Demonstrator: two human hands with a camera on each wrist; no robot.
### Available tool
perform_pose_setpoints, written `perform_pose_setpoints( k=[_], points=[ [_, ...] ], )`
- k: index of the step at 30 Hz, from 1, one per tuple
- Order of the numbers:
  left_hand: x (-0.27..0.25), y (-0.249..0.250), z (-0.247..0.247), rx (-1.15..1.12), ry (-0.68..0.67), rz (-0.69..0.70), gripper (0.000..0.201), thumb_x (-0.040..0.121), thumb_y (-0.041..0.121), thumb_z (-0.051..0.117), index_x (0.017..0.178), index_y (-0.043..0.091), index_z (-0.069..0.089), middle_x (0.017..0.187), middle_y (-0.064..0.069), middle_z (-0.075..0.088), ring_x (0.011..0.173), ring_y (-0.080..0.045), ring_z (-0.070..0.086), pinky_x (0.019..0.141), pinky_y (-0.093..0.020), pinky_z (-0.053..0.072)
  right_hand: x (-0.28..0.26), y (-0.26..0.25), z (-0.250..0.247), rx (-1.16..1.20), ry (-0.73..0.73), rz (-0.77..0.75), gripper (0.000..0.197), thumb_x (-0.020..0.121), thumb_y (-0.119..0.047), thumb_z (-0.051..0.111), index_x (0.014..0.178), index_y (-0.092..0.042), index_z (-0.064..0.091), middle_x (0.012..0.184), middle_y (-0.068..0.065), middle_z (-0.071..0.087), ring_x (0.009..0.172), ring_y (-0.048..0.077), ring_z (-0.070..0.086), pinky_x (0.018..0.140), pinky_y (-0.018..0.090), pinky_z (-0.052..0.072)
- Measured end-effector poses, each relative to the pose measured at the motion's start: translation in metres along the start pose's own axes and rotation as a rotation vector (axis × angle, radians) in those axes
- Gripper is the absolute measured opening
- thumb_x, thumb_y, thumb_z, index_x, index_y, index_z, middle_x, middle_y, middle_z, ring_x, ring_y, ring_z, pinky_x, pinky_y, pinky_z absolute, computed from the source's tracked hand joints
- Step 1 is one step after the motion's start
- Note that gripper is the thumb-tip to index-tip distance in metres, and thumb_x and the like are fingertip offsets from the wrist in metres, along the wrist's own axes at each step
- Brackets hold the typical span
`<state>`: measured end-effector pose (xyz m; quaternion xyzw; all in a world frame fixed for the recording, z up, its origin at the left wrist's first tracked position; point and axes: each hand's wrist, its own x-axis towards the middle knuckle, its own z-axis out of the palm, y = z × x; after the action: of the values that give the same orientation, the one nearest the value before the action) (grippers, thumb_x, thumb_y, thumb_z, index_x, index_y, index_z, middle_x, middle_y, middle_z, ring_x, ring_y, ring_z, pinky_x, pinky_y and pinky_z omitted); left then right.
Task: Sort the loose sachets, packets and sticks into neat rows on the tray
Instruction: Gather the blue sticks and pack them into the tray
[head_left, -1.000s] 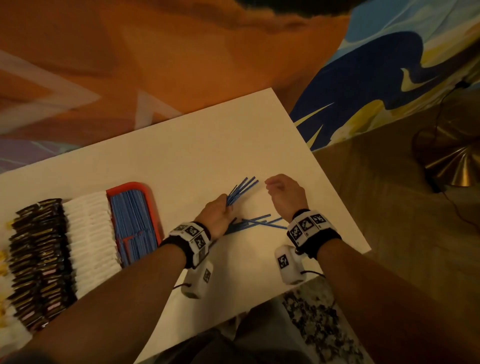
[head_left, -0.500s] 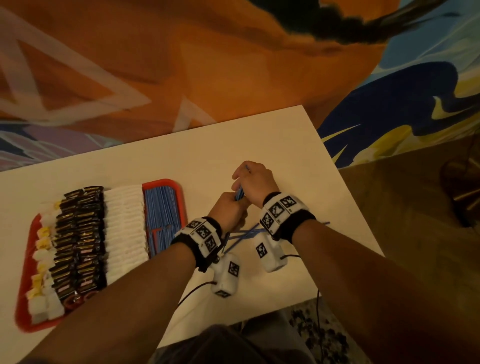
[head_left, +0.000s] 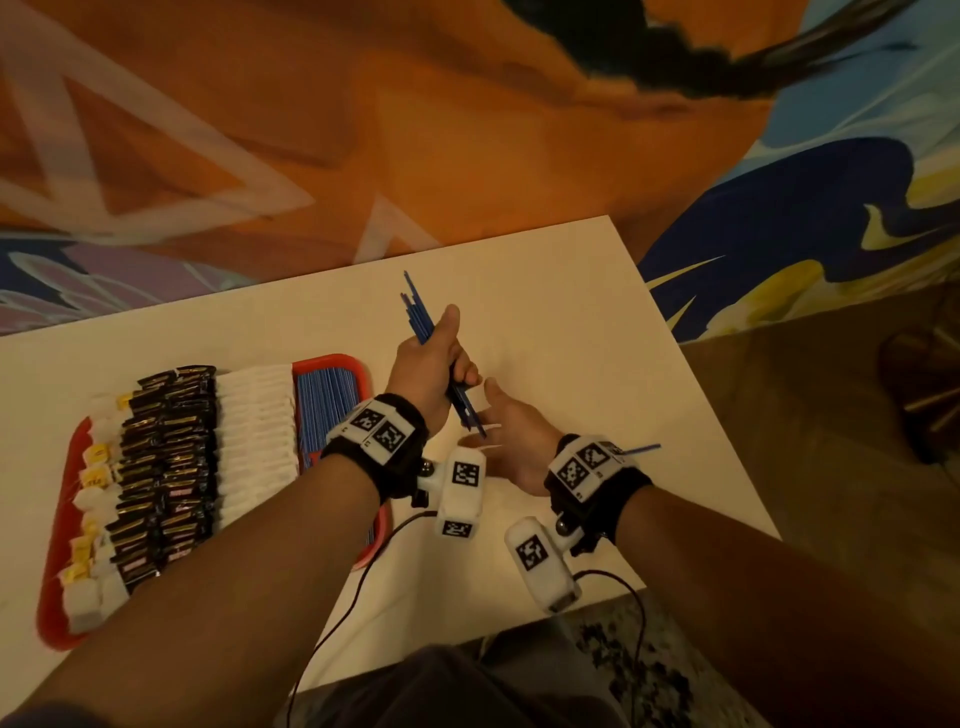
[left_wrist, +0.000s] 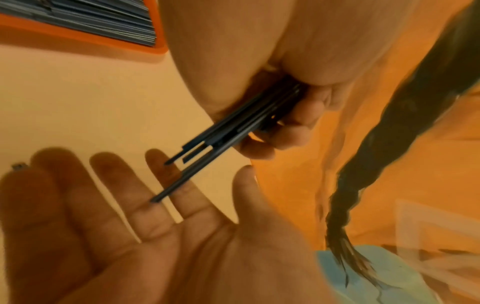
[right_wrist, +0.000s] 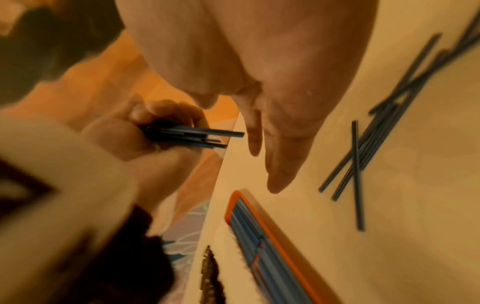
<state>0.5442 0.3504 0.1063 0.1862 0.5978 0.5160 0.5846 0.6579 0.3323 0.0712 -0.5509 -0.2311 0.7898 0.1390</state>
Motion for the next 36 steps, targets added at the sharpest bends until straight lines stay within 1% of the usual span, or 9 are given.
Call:
perform_pose_setpoints(
  k=[5, 7, 9, 13, 18, 24, 28, 32, 36],
  points=[
    [-0.011, -0.009, 0.002, 0.080, 0.001, 0.034, 0.057, 0.095, 0.034, 0.065, 0.046, 0.016, 0.041, 0.044, -0.004, 0.038, 0.044, -0.020, 0.042, 0.059, -0.032, 0.042, -0.003, -0.018, 0.005, 0.348, -0.128, -0.016, 0.068, 0.097, -0.062, 0.039, 0.110, 0.002, 0.057, 0.113, 0.014, 0.065, 0.103, 0.030, 0.066, 0.086, 0.042, 0.056],
    [-0.017, -0.009, 0.002, 0.137, 0.000, 0.041, 0.057, 0.095, 0.034, 0.065, 0.046, 0.015, 0.042, 0.044, -0.005, 0.040, 0.044, -0.021, 0.043, 0.058, -0.030, 0.043, -0.008, -0.025, 0.010, 0.377, -0.128, -0.017, 0.058, 0.097, -0.061, 0.041, 0.087, -0.006, 0.053, 0.089, 0.010, 0.059, 0.099, 0.028, 0.063, 0.087, 0.044, 0.055],
    [-0.020, -0.007, 0.002, 0.177, 0.019, 0.051, 0.053, 0.095, 0.035, 0.065, 0.052, 0.013, 0.041, 0.044, -0.004, 0.038, 0.042, -0.019, 0.040, 0.053, -0.027, 0.040, -0.012, -0.027, 0.013, 0.322, -0.137, -0.033, 0.058, 0.096, -0.063, 0.040, 0.088, -0.007, 0.052, 0.078, 0.009, 0.053, 0.091, 0.029, 0.063, 0.090, 0.046, 0.055],
    [-0.012, -0.001, -0.013, 0.392, 0.019, 0.122, 0.043, 0.095, 0.037, 0.064, 0.065, 0.015, 0.043, 0.047, -0.001, 0.039, 0.040, -0.017, 0.035, 0.043, -0.024, 0.031, -0.017, -0.045, 0.012, -0.003, -0.024, -0.197, 0.069, 0.096, -0.065, 0.038, 0.117, -0.002, 0.056, 0.103, 0.016, 0.066, 0.091, 0.026, 0.064, 0.097, 0.043, 0.053],
    [-0.007, 0.016, -0.030, 1.016, -0.073, 0.313, 0.051, 0.097, 0.034, 0.060, 0.053, 0.018, 0.041, 0.052, -0.002, 0.045, 0.049, -0.019, 0.041, 0.052, -0.030, 0.030, -0.034, -0.100, 0.023, -0.325, 0.231, -0.599, 0.060, 0.097, -0.064, 0.030, 0.113, -0.015, 0.060, 0.114, 0.003, 0.065, 0.107, 0.019, 0.062, 0.102, 0.044, 0.048],
    [-0.010, 0.046, -0.024, 1.654, -0.072, 0.448, 0.028, 0.097, 0.034, 0.050, 0.102, 0.010, 0.062, 0.094, -0.015, 0.062, 0.075, -0.030, 0.053, 0.066, -0.034, 0.044, -0.046, -0.097, 0.049, -1.076, 0.188, -0.613, 0.047, 0.105, -0.044, 0.031, 0.109, -0.009, 0.063, 0.116, 0.008, 0.063, 0.107, 0.028, 0.056, 0.089, 0.034, 0.041],
    [-0.010, 0.066, -0.035, 1.751, -0.114, 0.402, 0.015, 0.092, 0.024, 0.052, 0.091, 0.010, 0.055, 0.099, -0.015, 0.060, 0.081, -0.033, 0.054, 0.070, -0.035, 0.045, -0.055, -0.101, 0.051, -1.357, 0.127, -0.606, 0.034, 0.097, -0.024, 0.046, 0.126, -0.014, 0.061, 0.129, 0.009, 0.060, 0.113, 0.028, 0.055, 0.091, 0.033, 0.044],
    [-0.013, 0.069, -0.035, 1.699, -0.134, 0.369, 0.036, 0.086, 0.019, 0.062, 0.112, 0.012, 0.037, 0.097, -0.013, 0.056, 0.081, -0.033, 0.056, 0.067, -0.037, 0.046, -0.062, -0.097, 0.064, -1.707, 0.173, -0.526, 0.022, 0.085, -0.023, 0.058, 0.107, -0.017, 0.059, 0.097, 0.006, 0.058, 0.075, 0.019, 0.055, 0.065, 0.030, 0.046],
    [-0.016, 0.068, -0.029, 1.697, -0.171, 0.414, 0.051, 0.086, 0.018, 0.064, 0.124, 0.011, 0.031, 0.089, -0.010, 0.051, 0.073, -0.030, 0.053, 0.061, -0.036, 0.044, -0.058, -0.089, 0.067, -1.889, 0.374, -0.487, 0.023, 0.093, -0.029, 0.053, 0.113, -0.018, 0.058, 0.081, -0.002, 0.042, 0.076, 0.019, 0.049, 0.069, 0.033, 0.042]
  ],
)
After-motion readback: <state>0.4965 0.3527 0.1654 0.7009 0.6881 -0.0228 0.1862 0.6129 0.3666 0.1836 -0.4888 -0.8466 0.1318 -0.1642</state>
